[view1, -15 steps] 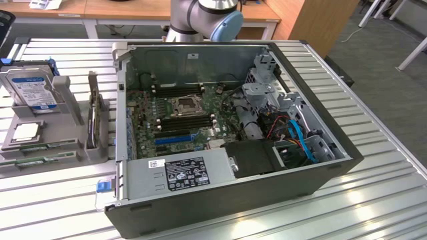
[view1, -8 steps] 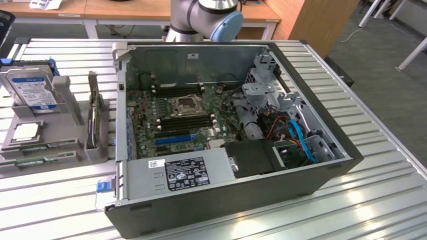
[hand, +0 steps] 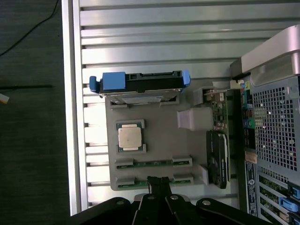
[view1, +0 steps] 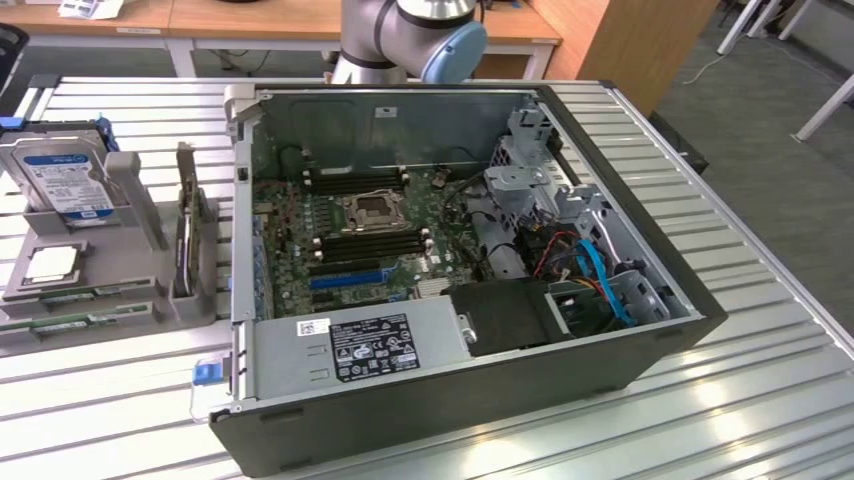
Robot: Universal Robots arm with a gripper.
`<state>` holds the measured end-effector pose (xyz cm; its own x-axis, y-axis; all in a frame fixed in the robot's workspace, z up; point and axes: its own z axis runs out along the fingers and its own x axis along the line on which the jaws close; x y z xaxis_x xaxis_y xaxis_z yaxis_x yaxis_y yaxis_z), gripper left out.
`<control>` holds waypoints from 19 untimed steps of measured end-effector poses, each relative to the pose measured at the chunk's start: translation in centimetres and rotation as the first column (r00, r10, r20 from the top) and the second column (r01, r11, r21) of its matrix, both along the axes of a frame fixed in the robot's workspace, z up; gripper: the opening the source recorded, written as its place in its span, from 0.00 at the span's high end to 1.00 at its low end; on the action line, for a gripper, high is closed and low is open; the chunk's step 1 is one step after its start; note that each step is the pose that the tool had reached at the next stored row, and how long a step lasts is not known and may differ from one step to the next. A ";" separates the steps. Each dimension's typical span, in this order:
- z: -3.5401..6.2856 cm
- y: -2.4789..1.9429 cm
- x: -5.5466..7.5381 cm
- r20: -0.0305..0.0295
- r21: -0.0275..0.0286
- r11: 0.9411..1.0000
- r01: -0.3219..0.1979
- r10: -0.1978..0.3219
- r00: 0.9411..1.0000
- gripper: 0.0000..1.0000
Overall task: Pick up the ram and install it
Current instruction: 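Reach for the ram, then pick up the ram and move it above insertion slot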
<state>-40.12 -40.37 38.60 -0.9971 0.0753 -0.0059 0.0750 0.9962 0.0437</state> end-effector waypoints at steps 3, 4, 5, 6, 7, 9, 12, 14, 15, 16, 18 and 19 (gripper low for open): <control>0.00 -0.26 0.0 0.000 0.000 1.000 0.000 0.000 1.000 0.90; 0.00 -0.35 0.0 0.000 0.000 1.000 0.000 0.000 1.000 0.90; 0.00 -0.42 0.0 0.000 0.000 1.000 0.000 0.000 1.000 0.90; 0.00 -0.45 0.0 0.000 0.000 1.000 0.000 0.000 1.000 0.90; 0.00 -0.45 0.0 0.000 0.000 1.000 0.000 0.000 1.000 0.90; 0.00 -0.45 0.0 0.000 0.000 1.000 0.000 0.000 1.000 0.90; 0.00 -0.46 0.0 0.000 0.000 1.000 0.000 0.000 1.000 0.90; 0.00 -0.45 0.0 0.000 0.000 1.000 0.000 0.000 1.000 0.90; 0.00 -0.45 0.0 0.000 0.000 1.000 0.000 0.000 1.000 0.90; 0.00 -0.46 0.0 0.000 0.000 1.000 0.000 0.000 1.000 0.90; 0.00 -0.45 0.0 0.000 0.000 1.000 0.000 0.000 1.000 0.90; 0.00 -0.45 0.0 0.000 0.000 1.000 0.000 0.000 1.000 0.90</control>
<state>-40.12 -40.83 38.60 -0.9971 0.0753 -0.0060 0.0750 0.9962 0.0438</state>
